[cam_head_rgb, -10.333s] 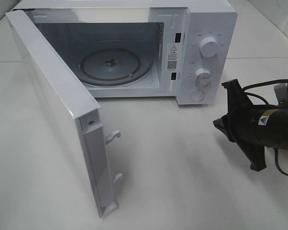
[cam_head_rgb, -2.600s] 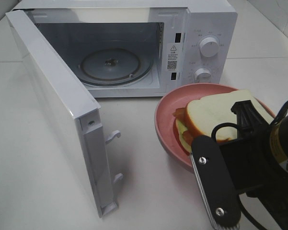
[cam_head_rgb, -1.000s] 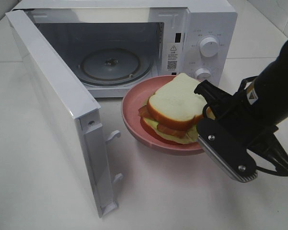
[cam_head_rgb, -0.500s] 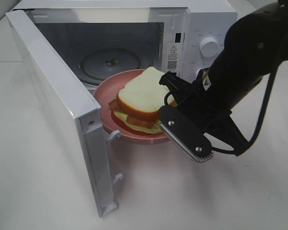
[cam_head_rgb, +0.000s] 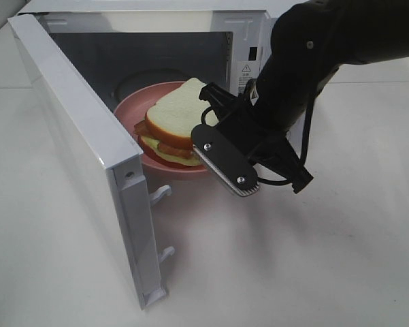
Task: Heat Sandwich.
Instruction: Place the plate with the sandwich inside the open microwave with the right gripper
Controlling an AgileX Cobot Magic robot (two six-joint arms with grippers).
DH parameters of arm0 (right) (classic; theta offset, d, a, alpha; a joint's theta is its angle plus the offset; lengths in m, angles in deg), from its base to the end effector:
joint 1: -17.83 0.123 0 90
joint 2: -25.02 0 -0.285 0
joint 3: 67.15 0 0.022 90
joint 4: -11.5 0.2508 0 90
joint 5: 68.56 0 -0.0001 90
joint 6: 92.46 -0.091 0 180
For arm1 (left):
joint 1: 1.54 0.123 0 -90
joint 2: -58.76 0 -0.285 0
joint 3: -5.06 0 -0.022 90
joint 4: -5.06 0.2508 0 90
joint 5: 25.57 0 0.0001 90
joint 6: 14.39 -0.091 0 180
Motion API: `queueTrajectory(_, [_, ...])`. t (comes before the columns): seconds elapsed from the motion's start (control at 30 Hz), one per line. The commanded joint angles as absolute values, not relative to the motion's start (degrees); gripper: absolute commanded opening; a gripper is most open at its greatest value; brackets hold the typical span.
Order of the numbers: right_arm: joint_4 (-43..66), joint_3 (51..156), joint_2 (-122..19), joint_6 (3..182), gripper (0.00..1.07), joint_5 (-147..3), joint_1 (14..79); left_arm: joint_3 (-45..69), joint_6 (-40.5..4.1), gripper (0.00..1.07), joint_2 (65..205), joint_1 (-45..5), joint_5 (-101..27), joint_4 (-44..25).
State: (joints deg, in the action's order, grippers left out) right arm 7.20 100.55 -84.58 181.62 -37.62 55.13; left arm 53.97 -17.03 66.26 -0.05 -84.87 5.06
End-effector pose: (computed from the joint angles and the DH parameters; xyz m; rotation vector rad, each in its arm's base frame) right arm 0.2898 0.2164 0.1967 -2.5135 1.0531 -0.3778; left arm -0.0039 -0.0001 0.2777 0.0203 2.0197 0.0457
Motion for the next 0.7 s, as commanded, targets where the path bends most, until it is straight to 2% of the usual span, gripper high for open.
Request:
queueTrajectory(0.03, [9.04, 103.70, -86.76, 182.13, 0.00, -37.96, 55.42, 54.09, -16.68, 1.03, 64.77, 0.01, -84.47, 4.61])
queueTrajectory(0.7, [8.81, 114.99, -94.20, 178.58, 0.00, -33.09, 56.05, 54.09, -16.68, 1.03, 64.77, 0.01, -84.47, 4.61])
